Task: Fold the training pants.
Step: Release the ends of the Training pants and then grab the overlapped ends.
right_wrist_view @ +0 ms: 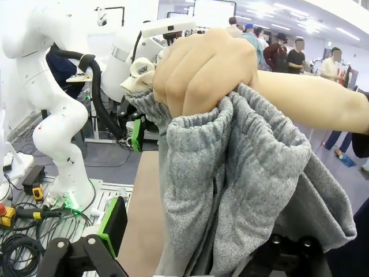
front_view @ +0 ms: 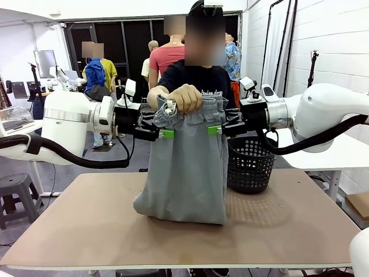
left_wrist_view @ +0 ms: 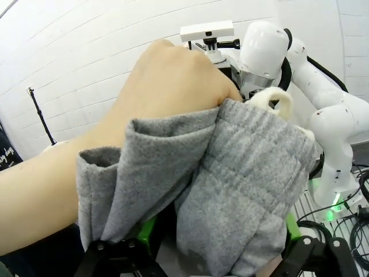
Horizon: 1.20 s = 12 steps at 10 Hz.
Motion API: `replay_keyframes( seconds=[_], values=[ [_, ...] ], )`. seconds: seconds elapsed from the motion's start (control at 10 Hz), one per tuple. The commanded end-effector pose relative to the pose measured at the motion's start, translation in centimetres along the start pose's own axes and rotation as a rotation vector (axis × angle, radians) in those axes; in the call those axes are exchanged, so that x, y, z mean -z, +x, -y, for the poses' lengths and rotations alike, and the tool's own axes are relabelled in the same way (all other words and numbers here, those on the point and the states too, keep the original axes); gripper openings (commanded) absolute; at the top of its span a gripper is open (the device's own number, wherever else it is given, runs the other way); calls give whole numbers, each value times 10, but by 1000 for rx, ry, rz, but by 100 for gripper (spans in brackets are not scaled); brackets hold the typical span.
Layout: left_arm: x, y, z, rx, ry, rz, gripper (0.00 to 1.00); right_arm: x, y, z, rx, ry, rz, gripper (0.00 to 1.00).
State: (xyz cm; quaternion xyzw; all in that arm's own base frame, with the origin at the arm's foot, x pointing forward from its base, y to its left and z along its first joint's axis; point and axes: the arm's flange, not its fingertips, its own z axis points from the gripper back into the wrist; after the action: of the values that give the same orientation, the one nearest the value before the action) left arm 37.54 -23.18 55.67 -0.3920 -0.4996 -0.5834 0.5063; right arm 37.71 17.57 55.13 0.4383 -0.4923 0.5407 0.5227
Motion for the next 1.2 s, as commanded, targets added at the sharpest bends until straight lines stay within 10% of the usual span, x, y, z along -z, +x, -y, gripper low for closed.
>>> replay_keyframes(
  seconds=[0.0, 1.1],
  values=[
    [-1, 4, -4, -25, -7, 17, 100, 2, 4, 2, 29, 2, -30, 100],
    [-30, -11, 20, -81, 161, -29, 100, -23, -9, -16, 35, -217, -80, 100]
  ],
)
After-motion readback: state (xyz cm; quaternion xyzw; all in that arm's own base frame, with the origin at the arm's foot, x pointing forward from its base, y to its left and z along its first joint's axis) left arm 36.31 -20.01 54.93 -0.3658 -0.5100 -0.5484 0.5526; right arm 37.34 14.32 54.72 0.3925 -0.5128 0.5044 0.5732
